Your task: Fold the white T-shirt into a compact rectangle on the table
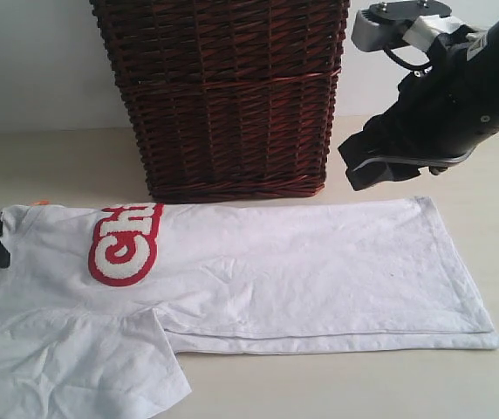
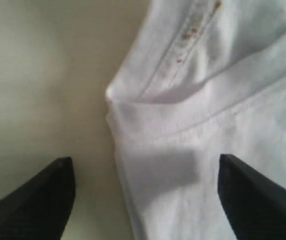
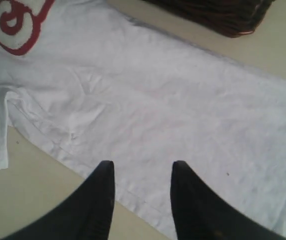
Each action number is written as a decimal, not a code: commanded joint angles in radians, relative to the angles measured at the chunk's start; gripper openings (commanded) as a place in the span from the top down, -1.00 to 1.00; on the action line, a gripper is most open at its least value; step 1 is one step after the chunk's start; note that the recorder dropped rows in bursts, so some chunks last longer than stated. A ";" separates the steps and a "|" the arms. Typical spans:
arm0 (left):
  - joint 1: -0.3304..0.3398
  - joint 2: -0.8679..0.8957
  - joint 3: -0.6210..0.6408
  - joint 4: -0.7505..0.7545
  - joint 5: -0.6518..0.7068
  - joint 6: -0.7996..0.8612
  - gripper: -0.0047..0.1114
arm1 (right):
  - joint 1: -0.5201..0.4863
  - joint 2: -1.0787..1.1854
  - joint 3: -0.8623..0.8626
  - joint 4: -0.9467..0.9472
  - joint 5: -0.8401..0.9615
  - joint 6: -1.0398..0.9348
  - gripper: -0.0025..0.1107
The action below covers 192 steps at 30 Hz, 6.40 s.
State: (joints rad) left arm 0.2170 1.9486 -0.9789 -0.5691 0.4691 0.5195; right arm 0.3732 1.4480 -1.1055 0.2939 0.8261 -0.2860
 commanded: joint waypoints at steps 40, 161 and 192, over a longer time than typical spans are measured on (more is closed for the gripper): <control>-0.087 -0.033 0.011 0.376 0.304 -0.310 0.92 | -0.002 -0.007 -0.008 0.120 0.057 -0.087 0.29; -0.996 -0.159 -0.001 1.201 0.243 -0.329 0.20 | -0.002 -0.003 -0.008 0.119 0.058 -0.109 0.29; -0.777 -0.324 -0.083 0.988 0.367 -0.601 0.17 | -0.002 -0.003 -0.008 0.119 0.064 -0.110 0.29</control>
State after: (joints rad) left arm -0.5586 1.6801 -1.0553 0.4534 0.8295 -0.0651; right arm 0.3732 1.4459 -1.1055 0.4116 0.8923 -0.3855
